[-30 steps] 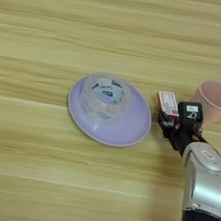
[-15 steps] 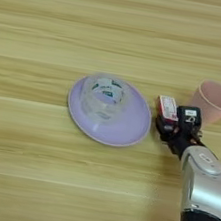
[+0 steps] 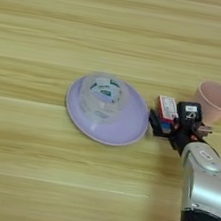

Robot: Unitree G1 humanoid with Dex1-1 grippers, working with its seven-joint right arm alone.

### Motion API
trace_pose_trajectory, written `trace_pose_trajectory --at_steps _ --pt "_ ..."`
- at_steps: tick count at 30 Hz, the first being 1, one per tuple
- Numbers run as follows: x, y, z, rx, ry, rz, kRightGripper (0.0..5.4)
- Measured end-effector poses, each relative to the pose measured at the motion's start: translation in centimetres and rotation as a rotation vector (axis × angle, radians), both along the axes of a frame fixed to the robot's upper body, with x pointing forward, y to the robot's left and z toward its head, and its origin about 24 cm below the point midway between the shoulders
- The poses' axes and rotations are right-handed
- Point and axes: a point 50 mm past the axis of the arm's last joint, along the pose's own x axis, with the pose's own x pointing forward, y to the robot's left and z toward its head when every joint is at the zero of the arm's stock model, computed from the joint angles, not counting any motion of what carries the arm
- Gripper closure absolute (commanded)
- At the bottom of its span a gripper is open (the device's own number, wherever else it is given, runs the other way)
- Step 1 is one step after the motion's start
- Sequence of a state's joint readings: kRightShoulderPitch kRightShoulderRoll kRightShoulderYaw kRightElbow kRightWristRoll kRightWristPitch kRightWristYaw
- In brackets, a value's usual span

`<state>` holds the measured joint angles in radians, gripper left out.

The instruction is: Move the objects on the table

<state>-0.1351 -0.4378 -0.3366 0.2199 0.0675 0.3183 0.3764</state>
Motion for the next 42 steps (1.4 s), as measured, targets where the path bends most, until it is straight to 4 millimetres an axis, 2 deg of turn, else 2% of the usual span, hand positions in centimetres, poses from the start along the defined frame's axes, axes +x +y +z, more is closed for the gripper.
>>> trace_pose_trajectory --at_steps 2,24,42 --pt "0.2 0.3 0.5 -0.004 -0.023 0.014 0.02" --pt "0.7 1.6 1.9 0.008 -0.09 0.074 0.02" --pt "1.2 5.0 4.2 0.027 -0.152 0.231 0.02"
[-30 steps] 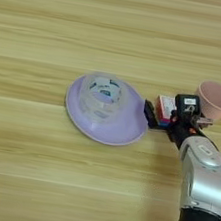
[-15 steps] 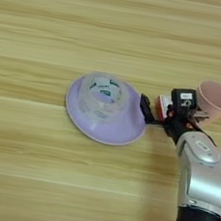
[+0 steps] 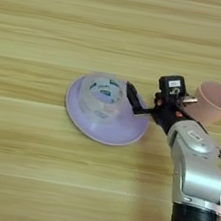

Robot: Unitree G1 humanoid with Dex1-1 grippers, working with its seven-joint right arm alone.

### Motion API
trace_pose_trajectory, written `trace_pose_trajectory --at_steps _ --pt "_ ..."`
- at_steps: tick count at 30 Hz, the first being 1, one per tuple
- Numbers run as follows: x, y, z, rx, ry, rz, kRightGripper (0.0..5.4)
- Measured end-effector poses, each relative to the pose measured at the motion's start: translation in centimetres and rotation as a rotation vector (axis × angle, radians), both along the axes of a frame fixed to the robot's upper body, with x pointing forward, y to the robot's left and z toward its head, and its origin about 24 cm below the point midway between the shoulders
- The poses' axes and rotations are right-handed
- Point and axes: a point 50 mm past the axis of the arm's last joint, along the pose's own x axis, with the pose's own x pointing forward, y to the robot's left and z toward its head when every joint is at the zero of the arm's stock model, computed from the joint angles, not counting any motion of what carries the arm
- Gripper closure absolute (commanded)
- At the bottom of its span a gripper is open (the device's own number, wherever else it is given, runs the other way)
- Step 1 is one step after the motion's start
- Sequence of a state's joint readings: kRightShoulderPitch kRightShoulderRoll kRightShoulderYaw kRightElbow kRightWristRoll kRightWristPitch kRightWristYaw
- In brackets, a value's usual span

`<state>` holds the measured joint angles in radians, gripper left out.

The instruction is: Move the objects on the table

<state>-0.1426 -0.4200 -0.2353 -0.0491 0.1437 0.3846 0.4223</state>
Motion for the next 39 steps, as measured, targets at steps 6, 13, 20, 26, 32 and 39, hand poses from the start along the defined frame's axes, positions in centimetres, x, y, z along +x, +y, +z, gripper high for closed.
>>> trace_pose_trajectory --at_steps 6,13,20,26,32,39 --pt "0.3 1.5 0.1 -0.003 0.004 0.055 0.02" --pt "0.4 3.1 -0.5 -0.013 0.031 0.118 0.02" --pt "0.4 4.0 -1.3 -0.056 0.065 0.147 0.02" --pt "1.1 3.9 -1.3 -0.066 0.098 0.163 0.02" --pt "1.6 3.6 -1.4 -0.004 0.177 0.189 0.02" --pt "1.6 3.3 -1.6 0.058 0.234 0.199 0.02"
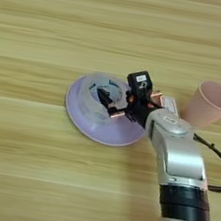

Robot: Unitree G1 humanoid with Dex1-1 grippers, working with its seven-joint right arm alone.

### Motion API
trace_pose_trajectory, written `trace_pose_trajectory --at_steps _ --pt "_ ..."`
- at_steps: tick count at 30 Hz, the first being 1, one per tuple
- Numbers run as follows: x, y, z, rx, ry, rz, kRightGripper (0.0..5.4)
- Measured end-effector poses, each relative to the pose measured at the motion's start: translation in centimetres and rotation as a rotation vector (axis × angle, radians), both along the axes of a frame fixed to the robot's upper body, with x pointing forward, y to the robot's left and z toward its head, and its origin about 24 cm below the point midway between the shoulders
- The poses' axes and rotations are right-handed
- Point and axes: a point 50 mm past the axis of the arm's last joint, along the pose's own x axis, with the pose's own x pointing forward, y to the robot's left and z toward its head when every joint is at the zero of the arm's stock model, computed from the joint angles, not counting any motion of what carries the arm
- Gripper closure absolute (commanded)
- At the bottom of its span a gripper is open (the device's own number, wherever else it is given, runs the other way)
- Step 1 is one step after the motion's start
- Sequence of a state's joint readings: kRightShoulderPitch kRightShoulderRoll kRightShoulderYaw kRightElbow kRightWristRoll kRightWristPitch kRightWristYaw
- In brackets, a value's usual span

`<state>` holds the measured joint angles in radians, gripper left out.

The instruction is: Move the objects on the table

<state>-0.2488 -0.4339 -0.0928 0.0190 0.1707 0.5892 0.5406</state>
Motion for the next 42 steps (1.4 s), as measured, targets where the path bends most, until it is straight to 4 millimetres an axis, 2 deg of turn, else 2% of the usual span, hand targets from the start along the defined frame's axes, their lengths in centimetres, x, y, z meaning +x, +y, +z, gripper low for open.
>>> trace_pose_trajectory --at_steps 8,17,32,42 --pt "-0.24 -0.3 -0.39 0.11 0.109 0.001 0.02" --pt "-0.25 -0.45 -0.57 0.151 0.144 -0.011 0.02" --pt "-0.28 -0.58 -0.78 0.146 0.146 -0.022 2.04" --pt "-0.19 -0.43 -0.78 0.141 0.12 -0.034 3.14"
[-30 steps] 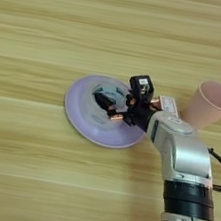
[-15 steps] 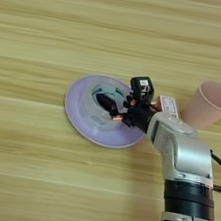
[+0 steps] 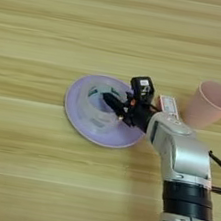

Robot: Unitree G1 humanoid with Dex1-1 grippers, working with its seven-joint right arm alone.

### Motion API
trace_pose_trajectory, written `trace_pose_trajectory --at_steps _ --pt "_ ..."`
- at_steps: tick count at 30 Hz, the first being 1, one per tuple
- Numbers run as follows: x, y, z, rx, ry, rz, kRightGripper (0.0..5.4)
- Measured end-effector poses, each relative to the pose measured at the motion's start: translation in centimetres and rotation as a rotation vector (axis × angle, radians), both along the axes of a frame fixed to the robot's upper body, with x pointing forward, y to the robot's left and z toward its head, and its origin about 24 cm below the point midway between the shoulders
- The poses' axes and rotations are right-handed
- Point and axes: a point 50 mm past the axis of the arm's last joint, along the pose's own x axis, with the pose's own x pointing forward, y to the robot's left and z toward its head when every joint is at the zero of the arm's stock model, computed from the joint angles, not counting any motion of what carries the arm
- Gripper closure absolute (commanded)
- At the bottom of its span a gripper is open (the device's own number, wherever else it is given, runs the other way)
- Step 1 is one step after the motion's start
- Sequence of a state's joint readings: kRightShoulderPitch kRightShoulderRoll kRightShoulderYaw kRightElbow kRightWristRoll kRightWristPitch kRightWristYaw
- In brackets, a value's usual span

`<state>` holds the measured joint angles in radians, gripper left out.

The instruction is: Move the objects on the table

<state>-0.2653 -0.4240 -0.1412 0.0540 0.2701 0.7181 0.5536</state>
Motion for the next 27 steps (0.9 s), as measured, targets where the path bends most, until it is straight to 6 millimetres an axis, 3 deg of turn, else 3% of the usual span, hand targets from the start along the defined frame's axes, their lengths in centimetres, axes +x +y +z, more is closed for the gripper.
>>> trace_pose_trajectory --at_steps 6,18,27 --pt "0.1 0.2 0.2 0.012 -0.016 -0.002 3.81" --pt "0.2 1.1 0.5 0.062 -0.026 -0.002 3.83" --pt "1.2 1.8 2.7 0.083 -0.097 0.009 3.83"
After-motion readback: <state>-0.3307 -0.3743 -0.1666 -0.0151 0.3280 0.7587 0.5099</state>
